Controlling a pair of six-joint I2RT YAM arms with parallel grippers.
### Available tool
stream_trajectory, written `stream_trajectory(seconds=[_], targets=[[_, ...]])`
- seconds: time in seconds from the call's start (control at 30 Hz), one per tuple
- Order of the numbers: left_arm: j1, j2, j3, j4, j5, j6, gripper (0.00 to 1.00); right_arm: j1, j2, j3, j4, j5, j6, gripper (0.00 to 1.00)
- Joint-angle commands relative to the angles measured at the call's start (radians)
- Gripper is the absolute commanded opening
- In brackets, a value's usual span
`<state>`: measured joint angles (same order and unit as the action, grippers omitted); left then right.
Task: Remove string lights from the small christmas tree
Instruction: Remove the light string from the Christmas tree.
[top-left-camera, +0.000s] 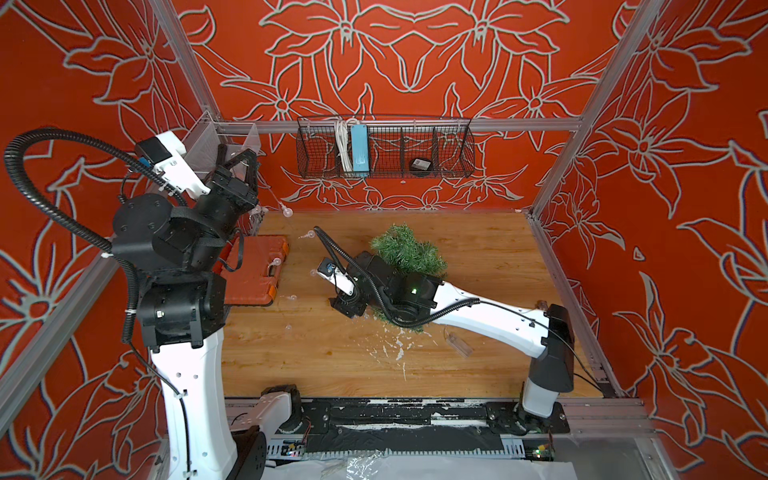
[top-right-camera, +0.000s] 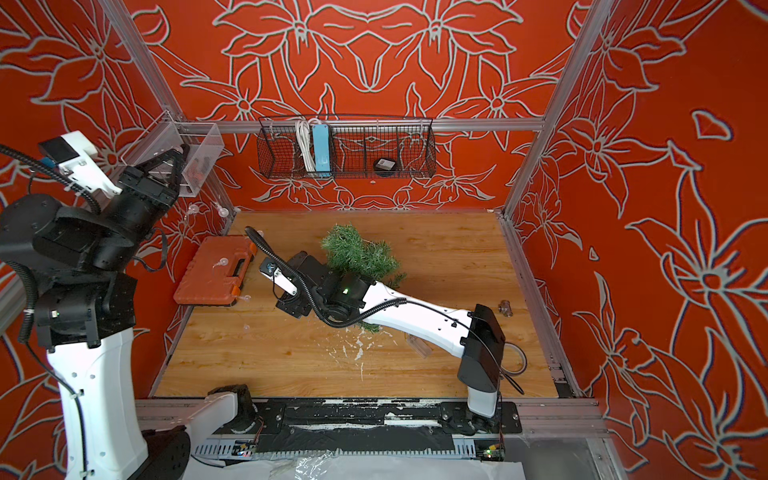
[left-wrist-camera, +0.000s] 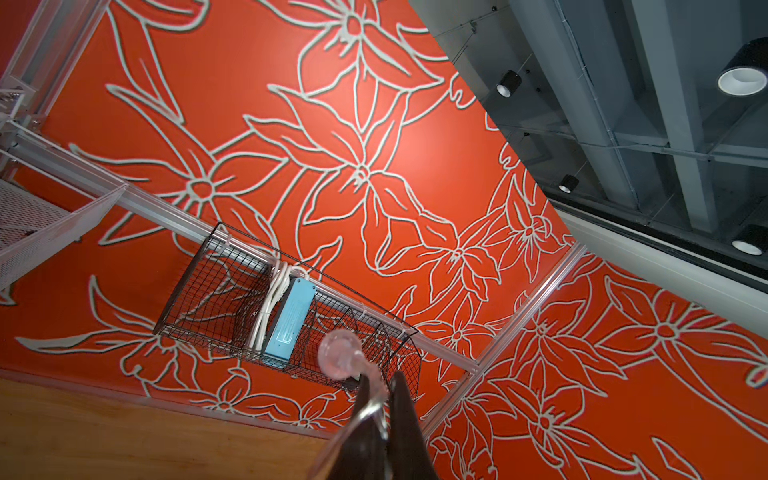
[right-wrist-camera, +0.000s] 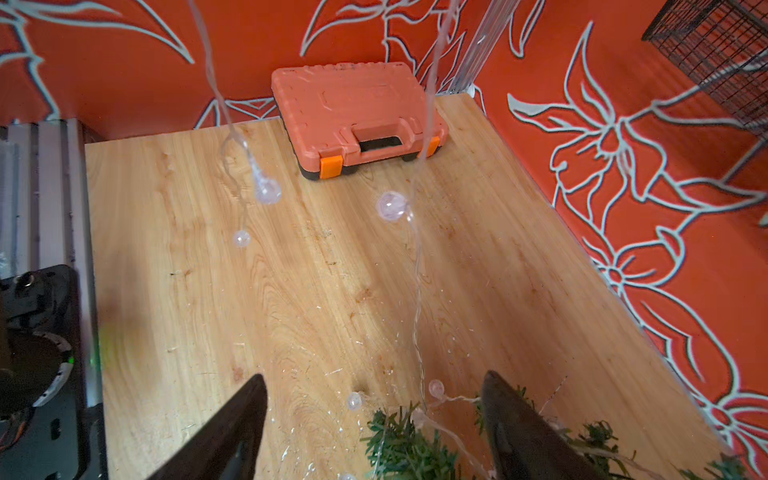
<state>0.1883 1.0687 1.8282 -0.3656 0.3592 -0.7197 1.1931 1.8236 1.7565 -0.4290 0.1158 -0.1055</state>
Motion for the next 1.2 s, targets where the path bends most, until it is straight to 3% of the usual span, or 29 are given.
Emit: stream_trajectory(seconds=[0.0, 0.3, 0.4, 0.57, 0.8, 0.97, 1.17], targets=[[-0.008, -0.013, 0.049, 0.013, 0.016, -0.009, 0.00, -0.004, 0.045, 0.084, -0.007, 0.012, -0.047, 0.83], [-0.037, -0.010, 0.110, 0.016, 0.033, -0.023, 0.00, -0.032, 0.140, 0.158, 0.046, 0.029, -0.045, 0.84], [-0.057, -0.007, 0.135, 0.013, 0.029, -0.017, 0.00, -0.042, 0.150, 0.155, 0.079, -0.021, -0.037, 0.78], [-0.081, -0.006, 0.172, -0.006, 0.007, 0.010, 0.00, -0.042, 0.123, 0.096, 0.142, -0.155, -0.012, 0.50], [-0.087, -0.010, 0.137, 0.006, 0.030, 0.014, 0.00, -0.016, -0.016, -0.074, 0.225, -0.209, 0.031, 0.02], [-0.092, -0.029, 0.118, 0.019, 0.045, 0.037, 0.00, 0.045, -0.150, -0.204, 0.243, -0.201, 0.066, 0.00], [-0.111, -0.030, 0.099, 0.033, 0.055, 0.045, 0.00, 0.127, -0.346, -0.349, 0.210, -0.087, 0.093, 0.00]])
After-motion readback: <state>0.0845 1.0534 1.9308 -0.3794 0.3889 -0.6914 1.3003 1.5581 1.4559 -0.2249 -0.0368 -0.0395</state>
